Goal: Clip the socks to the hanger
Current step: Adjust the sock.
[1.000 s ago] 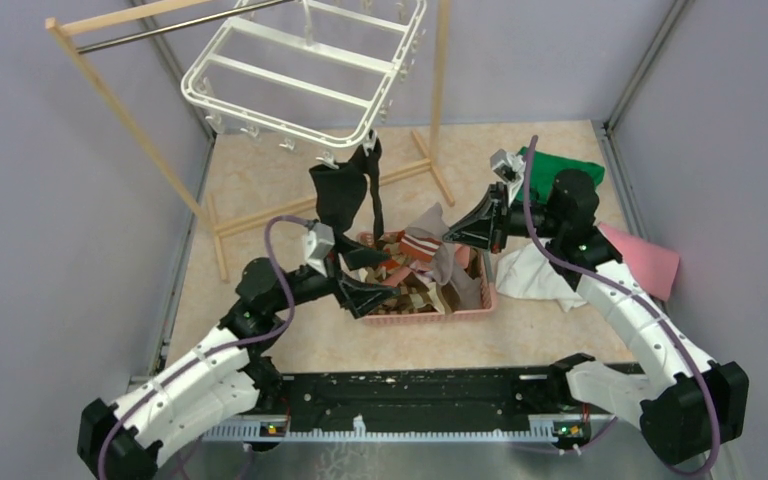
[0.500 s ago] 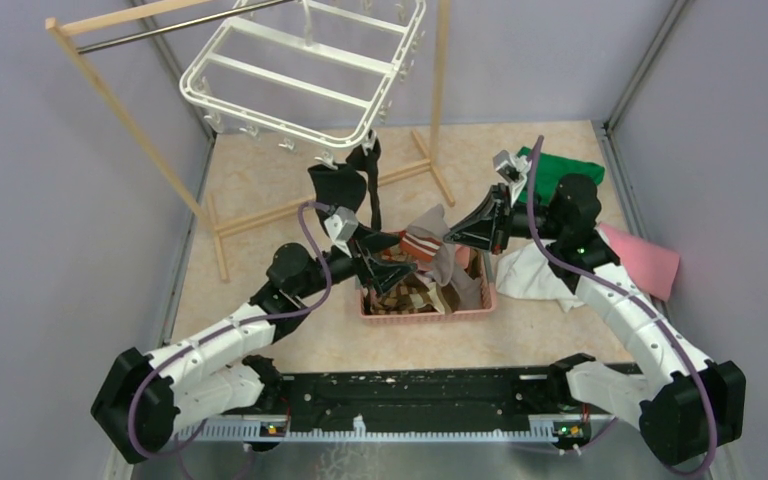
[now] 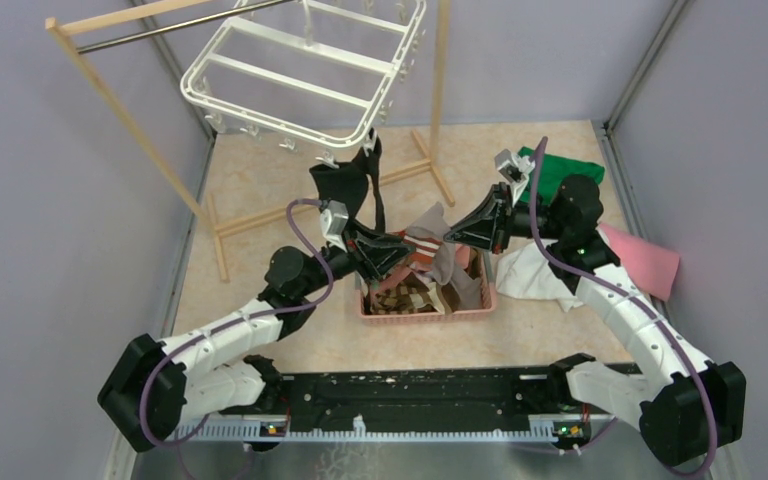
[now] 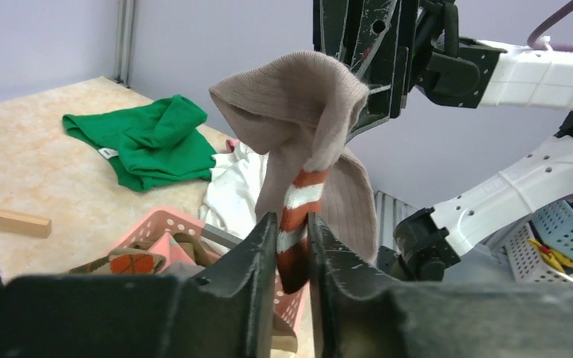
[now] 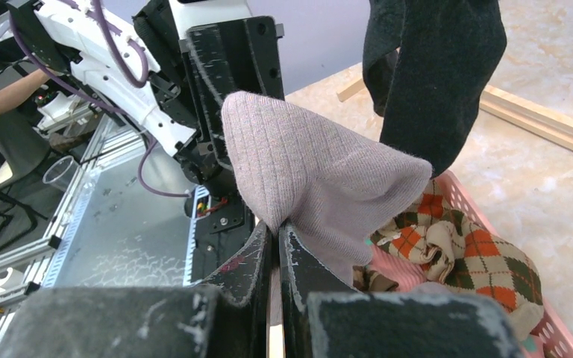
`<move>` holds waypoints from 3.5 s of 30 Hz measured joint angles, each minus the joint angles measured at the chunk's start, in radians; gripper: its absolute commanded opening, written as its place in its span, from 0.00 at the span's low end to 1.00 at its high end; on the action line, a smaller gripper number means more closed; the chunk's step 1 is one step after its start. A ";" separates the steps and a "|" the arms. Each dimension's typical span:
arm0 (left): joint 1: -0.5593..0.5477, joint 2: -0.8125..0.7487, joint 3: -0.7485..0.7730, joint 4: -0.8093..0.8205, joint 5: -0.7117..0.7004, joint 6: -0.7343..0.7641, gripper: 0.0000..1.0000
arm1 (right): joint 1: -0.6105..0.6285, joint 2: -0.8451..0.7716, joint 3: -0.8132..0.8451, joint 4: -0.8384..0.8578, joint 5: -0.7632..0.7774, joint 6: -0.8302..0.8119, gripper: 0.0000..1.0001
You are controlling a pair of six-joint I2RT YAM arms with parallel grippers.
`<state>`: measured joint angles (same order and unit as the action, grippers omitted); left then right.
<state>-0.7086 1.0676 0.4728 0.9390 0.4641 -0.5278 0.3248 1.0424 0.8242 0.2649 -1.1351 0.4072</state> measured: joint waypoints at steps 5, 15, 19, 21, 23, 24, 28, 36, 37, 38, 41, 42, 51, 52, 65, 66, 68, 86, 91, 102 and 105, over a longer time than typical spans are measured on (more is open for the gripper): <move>0.000 0.004 0.000 0.002 0.023 0.002 0.00 | 0.000 0.000 0.000 0.005 -0.003 0.005 0.00; -0.001 -0.171 0.104 -0.407 0.052 0.230 0.00 | -0.006 -0.007 0.012 -0.218 0.009 -0.203 0.60; -0.001 -0.187 0.333 -0.777 0.066 0.432 0.00 | -0.009 -0.007 0.077 -0.454 0.021 -0.452 0.68; -0.001 -0.169 0.465 -0.956 0.079 0.532 0.00 | -0.009 -0.008 0.122 -0.531 0.018 -0.559 0.72; -0.001 -0.136 0.589 -1.106 0.098 0.616 0.00 | -0.009 -0.015 0.161 -0.571 -0.010 -0.654 0.74; -0.001 -0.109 0.647 -1.183 0.111 0.650 0.00 | -0.009 -0.023 0.173 -0.573 -0.036 -0.696 0.75; -0.001 0.024 0.866 -1.420 0.177 0.743 0.00 | 0.014 -0.056 0.180 -0.539 -0.134 -0.805 0.77; -0.001 0.179 0.977 -1.637 0.338 0.746 0.00 | 0.143 -0.096 0.177 -0.481 -0.150 -0.957 0.73; -0.001 0.181 0.977 -1.657 0.342 0.743 0.00 | 0.143 -0.099 0.177 -0.476 -0.148 -0.964 0.72; -0.001 0.182 0.977 -1.673 0.344 0.735 0.00 | 0.145 -0.100 0.177 -0.471 -0.144 -0.970 0.71; -0.001 0.182 0.977 -1.679 0.375 0.683 0.00 | 0.167 -0.107 0.153 -0.443 -0.130 -0.974 0.70; -0.001 0.182 0.976 -1.676 0.388 0.659 0.00 | 0.178 -0.115 0.130 -0.419 -0.120 -0.967 0.70; -0.001 0.173 0.775 -1.386 0.506 0.235 0.00 | 0.278 -0.232 0.024 -0.339 0.045 -0.993 0.63; 0.000 0.167 0.725 -1.329 0.504 0.163 0.00 | 0.299 -0.260 0.008 -0.326 0.078 -1.012 0.64; 0.000 -0.172 0.317 -0.865 0.199 -0.549 0.00 | 0.523 -0.394 -0.098 -0.370 0.344 -1.266 0.61; 0.000 -0.184 0.299 -0.850 0.187 -0.581 0.00 | 0.534 -0.392 -0.113 -0.369 0.367 -1.281 0.61; 0.000 -0.198 0.256 -0.822 0.161 -0.652 0.00 | 0.558 -0.386 -0.135 -0.365 0.412 -1.304 0.61; 0.000 -0.185 0.185 -0.726 0.125 -0.795 0.37 | 0.650 -0.332 -0.183 -0.203 0.635 -1.346 0.00; 0.002 -0.262 0.137 -0.739 0.079 -0.700 0.91 | 0.628 -0.327 -0.151 -0.253 0.645 -1.241 0.00; 0.004 -0.675 0.067 -0.785 -0.065 0.083 0.99 | 0.306 -0.232 -0.029 -0.270 0.328 -0.770 0.00; 0.004 -0.676 0.000 -0.723 -0.065 0.258 0.99 | 0.280 -0.166 -0.028 -0.222 0.200 -0.663 0.00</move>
<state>-0.7044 0.3916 0.4728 0.2157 0.3992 -0.2695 0.6048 0.8761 0.7959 0.0433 -0.9352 -0.2562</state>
